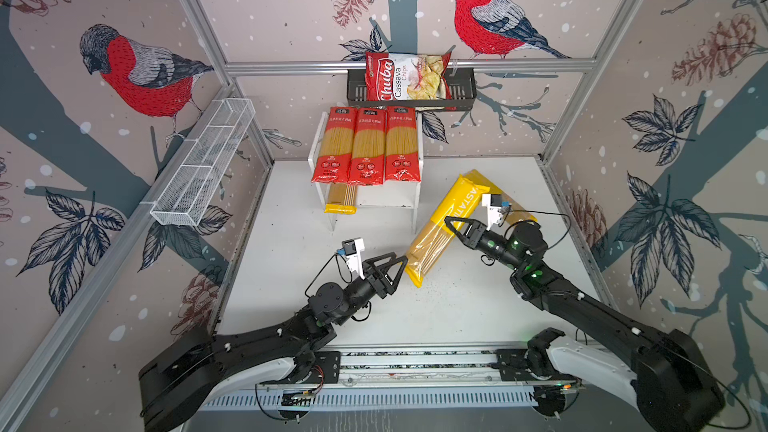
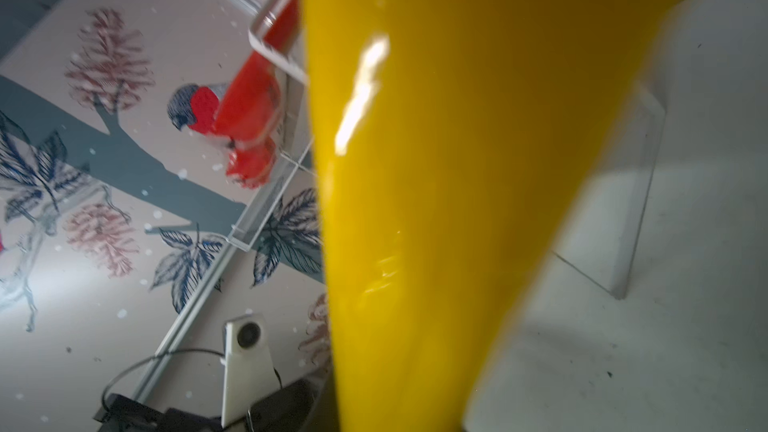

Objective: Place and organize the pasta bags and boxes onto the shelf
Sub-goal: 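Lift the yellow pack with both grippers and carry it toward the shelf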

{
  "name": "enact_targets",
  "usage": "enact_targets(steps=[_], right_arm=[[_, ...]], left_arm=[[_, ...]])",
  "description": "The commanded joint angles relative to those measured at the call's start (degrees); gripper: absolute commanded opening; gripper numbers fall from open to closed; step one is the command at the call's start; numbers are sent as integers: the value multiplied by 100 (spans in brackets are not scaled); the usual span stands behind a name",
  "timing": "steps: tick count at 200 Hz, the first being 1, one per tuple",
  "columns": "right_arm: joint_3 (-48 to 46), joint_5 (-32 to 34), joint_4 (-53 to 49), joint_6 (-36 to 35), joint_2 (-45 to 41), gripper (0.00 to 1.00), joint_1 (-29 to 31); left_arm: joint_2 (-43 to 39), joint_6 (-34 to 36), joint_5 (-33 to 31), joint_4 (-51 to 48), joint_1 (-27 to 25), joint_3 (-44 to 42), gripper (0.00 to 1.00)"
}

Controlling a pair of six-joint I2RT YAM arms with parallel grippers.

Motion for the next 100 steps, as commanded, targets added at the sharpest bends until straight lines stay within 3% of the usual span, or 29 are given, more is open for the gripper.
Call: enact_targets(steps=[1, 41, 100], right_arm=[[255, -38, -186, -714, 175, 8, 335], [584, -3, 99, -673, 926, 5, 855], [1329, -205, 791, -219, 2296, 4, 1327]], left_arm=[[-660, 131, -386, -1393, 299, -8, 81], [-1613, 244, -365, -2322, 773, -75, 82], [-1690, 172, -195, -2562, 935, -139, 84]])
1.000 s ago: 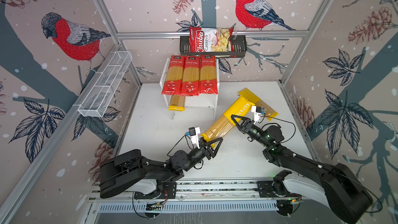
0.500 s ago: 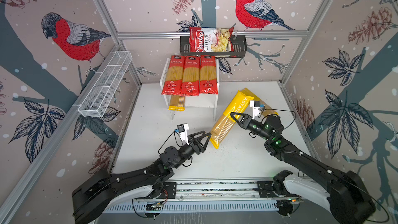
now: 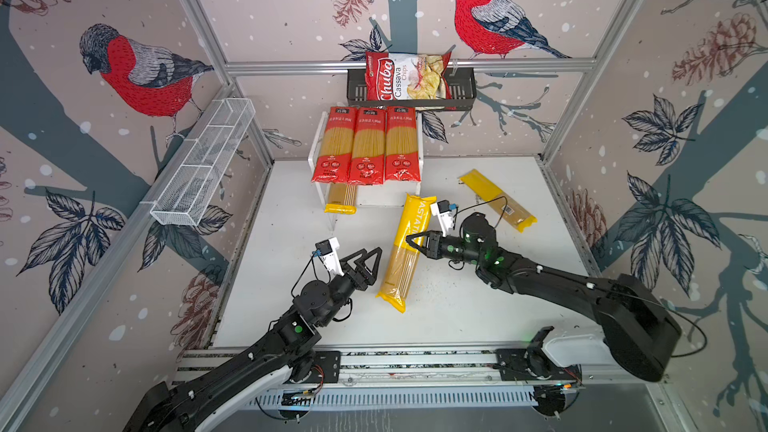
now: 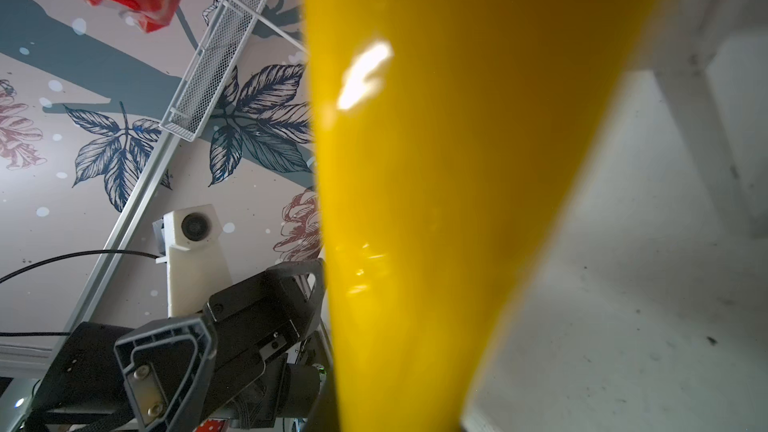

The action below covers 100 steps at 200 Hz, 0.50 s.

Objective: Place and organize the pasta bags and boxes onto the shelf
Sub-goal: 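Lift the yellow pack with both grippers and carry it toward the shelf, then push the pack's far end under the shelf's lower tier with both grippers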

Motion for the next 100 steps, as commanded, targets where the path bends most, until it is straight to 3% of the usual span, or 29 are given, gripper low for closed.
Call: enact_targets(steps=[1, 56, 100], right_arm=[[287, -233, 1116, 301, 353, 4, 83], [715, -460, 1420, 610, 946, 3, 85], [968, -514, 1751, 992, 1320, 3, 29]], left_arm=[[-27, 50, 61, -205, 74, -30, 84], [-661, -386, 351, -851, 851, -362, 86], [-655, -745, 962, -468, 1140, -550, 87]])
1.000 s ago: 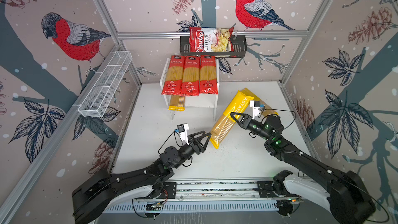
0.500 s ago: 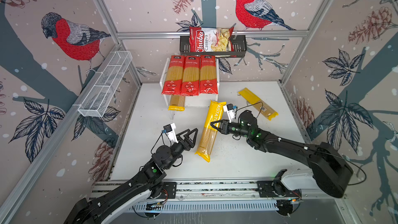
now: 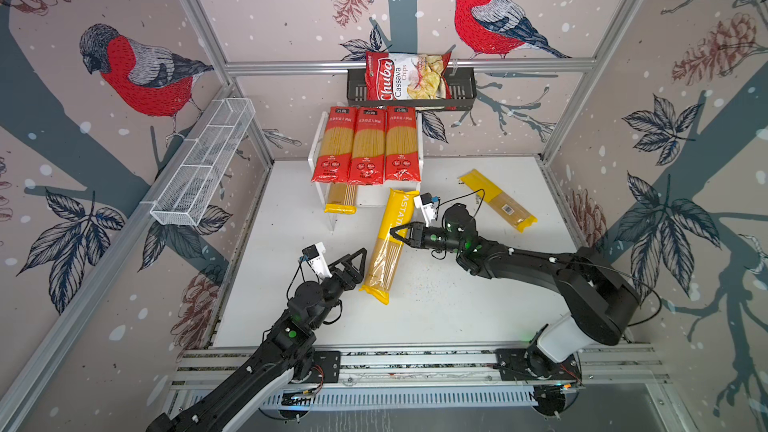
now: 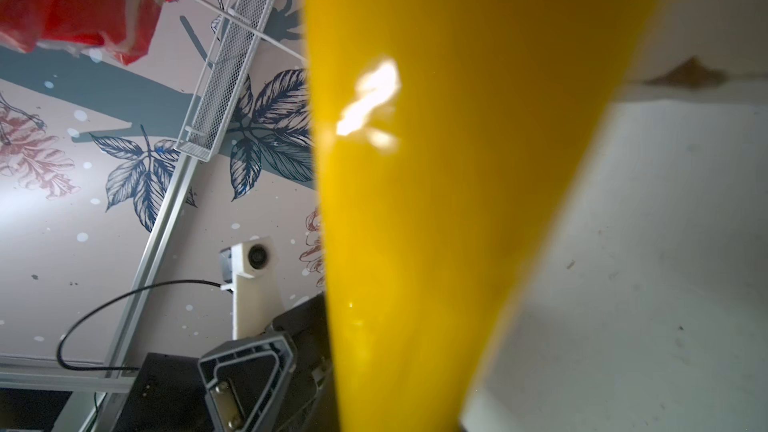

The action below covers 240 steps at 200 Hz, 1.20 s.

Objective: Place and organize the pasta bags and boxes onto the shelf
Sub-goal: 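Push the pack's far end under the shelf's lower tier with both grippers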

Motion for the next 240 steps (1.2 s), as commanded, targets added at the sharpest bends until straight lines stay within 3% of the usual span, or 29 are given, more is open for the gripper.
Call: enact_targets(steps=[1, 48, 96, 137, 172, 240], right_arm=[[153, -186, 1063, 343, 130, 3, -19], [195, -265, 1755, 991, 397, 2, -168], [304, -260, 1749, 1024, 509, 4, -149], [287, -269, 2049, 1295, 651, 7, -149], [307, -256, 1961, 1315, 665, 14, -155], [147, -10, 2010, 1662, 832, 29, -134]], left_arm=[[54, -262, 451, 262, 39, -43, 87], [86, -448, 556, 407, 79, -261, 87], [194, -610, 843, 1017, 75, -332, 81], [656, -931, 1095, 1980, 75, -474, 58], [519, -963, 1004, 2005, 79, -476, 39], [250, -1206, 693, 1870, 83, -473, 19]])
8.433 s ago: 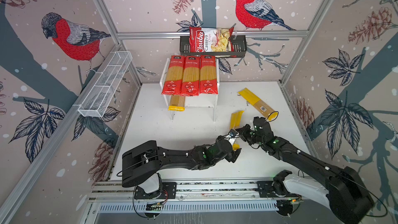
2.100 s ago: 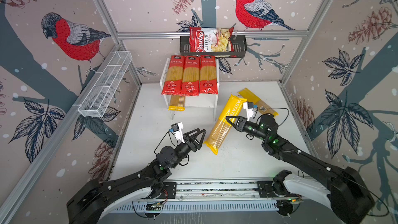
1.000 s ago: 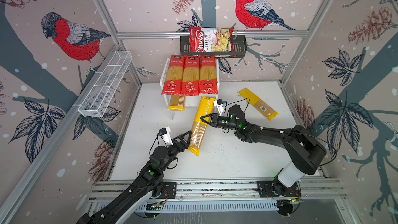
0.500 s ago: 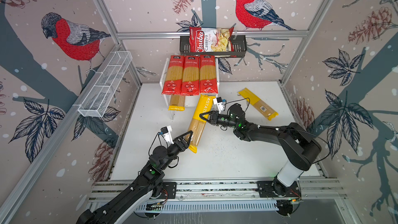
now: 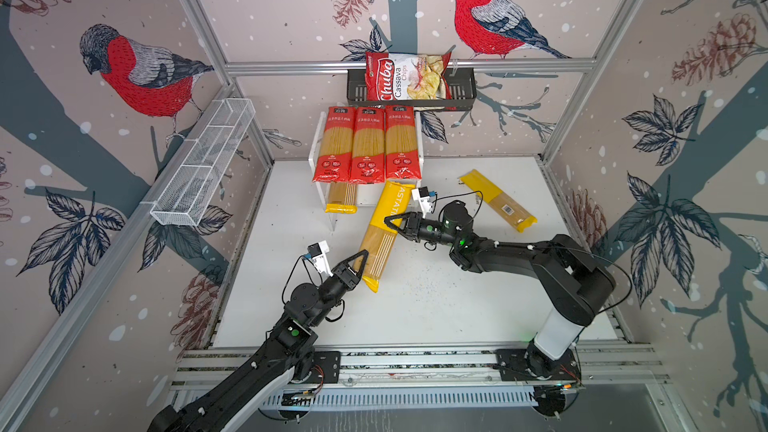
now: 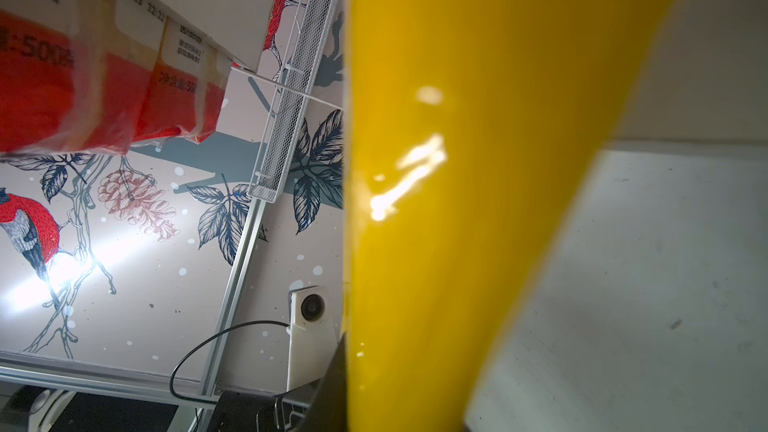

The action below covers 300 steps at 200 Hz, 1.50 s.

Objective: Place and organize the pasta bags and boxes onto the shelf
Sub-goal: 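Push the pack's far end under the shelf's lower tier with both grippers, then open both grippers and withdraw them from the pack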

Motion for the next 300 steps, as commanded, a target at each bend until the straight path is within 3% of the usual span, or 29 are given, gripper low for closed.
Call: enact_targets(steps=[1, 75, 159, 202, 264, 300], right_arm=[[-28, 276, 435, 303, 56, 29, 8], [-138, 418, 599, 606, 255, 43, 179], [-667, 437, 889, 754, 139, 53, 361], [-1182, 469, 876, 732, -231, 52, 379], [-1603, 799, 16, 144, -1038, 53, 405], [-1737, 856, -55, 65, -1178, 53, 377]], left_arm=[[-44, -157, -167, 590, 5, -361, 19], [34, -442, -485, 757, 1, -423, 0], [38, -435, -1395, 601, -3, -274, 0], [736, -445, -1708, 968, 6, -49, 0], [1942, -365, -2045, 1538, -13, 563, 0], [2720, -252, -2122, 1856, -17, 1130, 5]])
